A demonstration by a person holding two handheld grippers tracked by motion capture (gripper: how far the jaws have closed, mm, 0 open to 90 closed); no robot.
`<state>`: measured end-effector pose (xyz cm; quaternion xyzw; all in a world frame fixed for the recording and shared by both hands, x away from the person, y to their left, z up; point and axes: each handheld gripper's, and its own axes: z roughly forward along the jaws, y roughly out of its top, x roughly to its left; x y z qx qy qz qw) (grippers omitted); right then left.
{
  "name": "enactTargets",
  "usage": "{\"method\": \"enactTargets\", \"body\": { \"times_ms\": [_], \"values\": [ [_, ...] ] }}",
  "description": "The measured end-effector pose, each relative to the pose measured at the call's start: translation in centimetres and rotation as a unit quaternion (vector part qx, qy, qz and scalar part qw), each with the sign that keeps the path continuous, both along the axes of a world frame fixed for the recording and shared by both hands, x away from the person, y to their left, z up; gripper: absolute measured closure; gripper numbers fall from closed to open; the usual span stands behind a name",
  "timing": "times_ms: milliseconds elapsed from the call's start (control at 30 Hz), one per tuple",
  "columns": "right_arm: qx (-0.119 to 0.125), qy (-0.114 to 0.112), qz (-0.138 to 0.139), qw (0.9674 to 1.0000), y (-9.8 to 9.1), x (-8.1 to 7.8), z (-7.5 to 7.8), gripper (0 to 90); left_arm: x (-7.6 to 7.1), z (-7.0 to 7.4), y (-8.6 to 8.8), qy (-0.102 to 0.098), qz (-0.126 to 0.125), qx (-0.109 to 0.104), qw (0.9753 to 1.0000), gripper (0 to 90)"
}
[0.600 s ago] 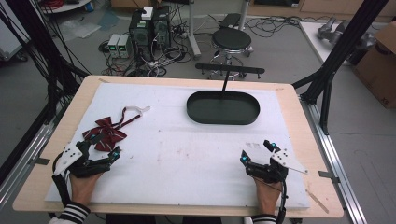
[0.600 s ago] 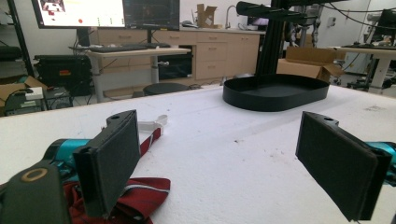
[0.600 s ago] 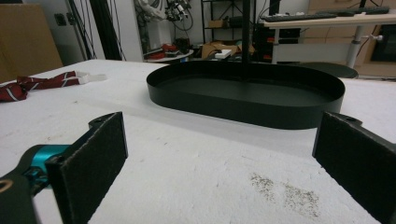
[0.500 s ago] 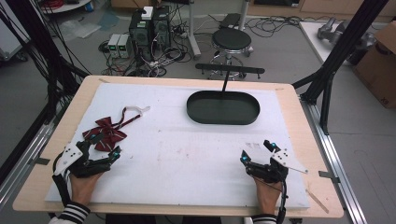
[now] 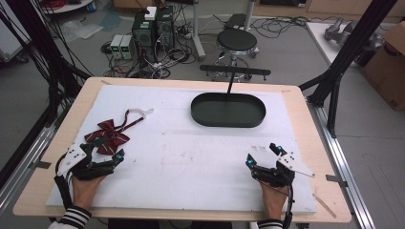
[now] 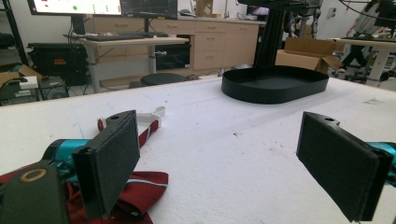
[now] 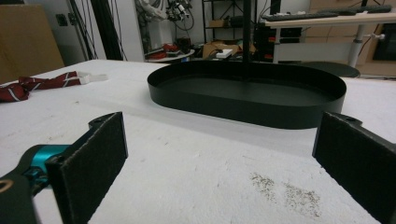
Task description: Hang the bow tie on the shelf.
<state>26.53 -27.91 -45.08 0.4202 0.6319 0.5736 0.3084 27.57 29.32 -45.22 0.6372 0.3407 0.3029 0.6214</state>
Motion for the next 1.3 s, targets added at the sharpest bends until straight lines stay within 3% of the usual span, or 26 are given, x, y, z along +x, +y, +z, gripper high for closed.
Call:
{"method": "enactTargets", "body": {
  "times_ms": [167,400,500,633,800,1033,1100,1167,1300],
  "values": [
    [0.002,0.002,0.000,1.0000,0.0,0.0,0.0,2.1,0.1,0.2,-0.2,0.012,-0.008,0.015,0.9998,13.7],
    [0.004,0.005,0.000,1.0000,0.0,0.0,0.0,2.1,0.5,1.0,-0.6,0.037,-0.024,0.054,0.9976,13.7],
    [0.001,0.003,0.000,1.0000,0.0,0.1,0.0,2.1,1.0,2.3,-0.4,0.050,-0.035,0.077,0.9952,13.7],
    [0.002,0.005,-0.001,1.0000,0.0,0.0,0.0,2.1,1.5,3.4,-0.2,0.055,-0.037,0.087,0.9940,13.7],
    [0.003,0.005,-0.001,1.0000,0.0,0.0,0.0,2.1,2.8,5.3,0.3,0.072,-0.040,0.100,0.9916,14.0],
    [0.003,0.005,0.000,1.0000,0.0,0.1,0.0,2.1,6.2,7.8,0.4,0.108,-0.049,0.123,0.9852,14.9],
    [0.002,0.005,0.001,1.0000,-0.1,0.1,0.0,2.1,6.7,8.0,0.3,0.111,-0.049,0.125,0.9847,15.8],
    [0.004,0.006,0.001,1.0000,0.0,0.0,0.0,2.1,7.9,8.6,0.1,0.116,-0.052,0.139,0.9822,17.8],
    [0.003,0.004,0.001,1.0000,-0.1,0.1,0.0,2.1,9.2,9.1,-0.2,0.125,-0.051,0.150,0.9795,18.7]
  ]
}}
